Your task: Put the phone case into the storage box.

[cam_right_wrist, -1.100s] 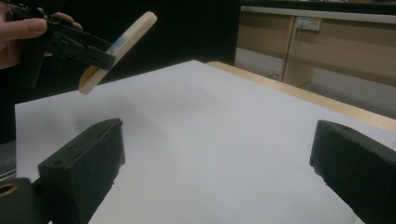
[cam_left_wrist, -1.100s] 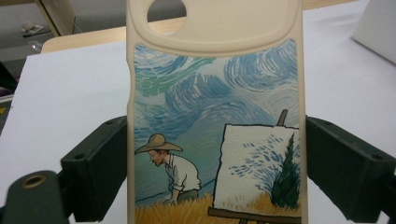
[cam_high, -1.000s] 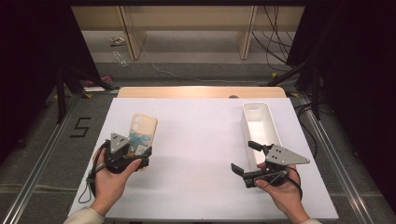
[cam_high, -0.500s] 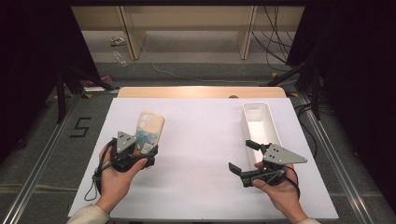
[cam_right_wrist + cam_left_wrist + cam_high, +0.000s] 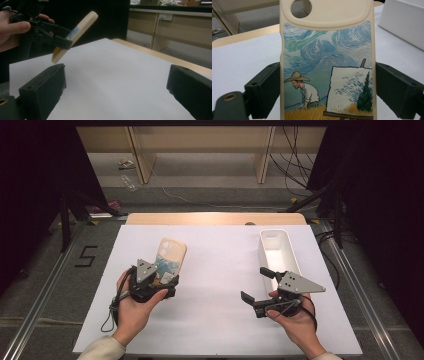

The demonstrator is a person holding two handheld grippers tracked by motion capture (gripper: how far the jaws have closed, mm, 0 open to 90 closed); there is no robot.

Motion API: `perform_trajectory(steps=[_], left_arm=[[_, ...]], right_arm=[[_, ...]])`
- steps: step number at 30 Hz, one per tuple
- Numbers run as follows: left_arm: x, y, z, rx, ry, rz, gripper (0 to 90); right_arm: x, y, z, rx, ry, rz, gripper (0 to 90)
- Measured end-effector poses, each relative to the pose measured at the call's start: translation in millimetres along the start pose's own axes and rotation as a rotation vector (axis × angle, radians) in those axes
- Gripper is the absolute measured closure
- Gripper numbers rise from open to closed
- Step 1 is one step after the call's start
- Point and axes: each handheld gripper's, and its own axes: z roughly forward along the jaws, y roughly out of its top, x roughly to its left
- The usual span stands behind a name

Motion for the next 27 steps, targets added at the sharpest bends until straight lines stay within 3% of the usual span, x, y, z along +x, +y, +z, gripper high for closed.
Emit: perform_trajectory(steps=[27], left_arm=[[-23.6,4.6,13.0,0.000,-0.039,0.042,11.3]], right_arm=[[-0.7,16.2,37.2,-0.015,-0.015,0.008,2.0]])
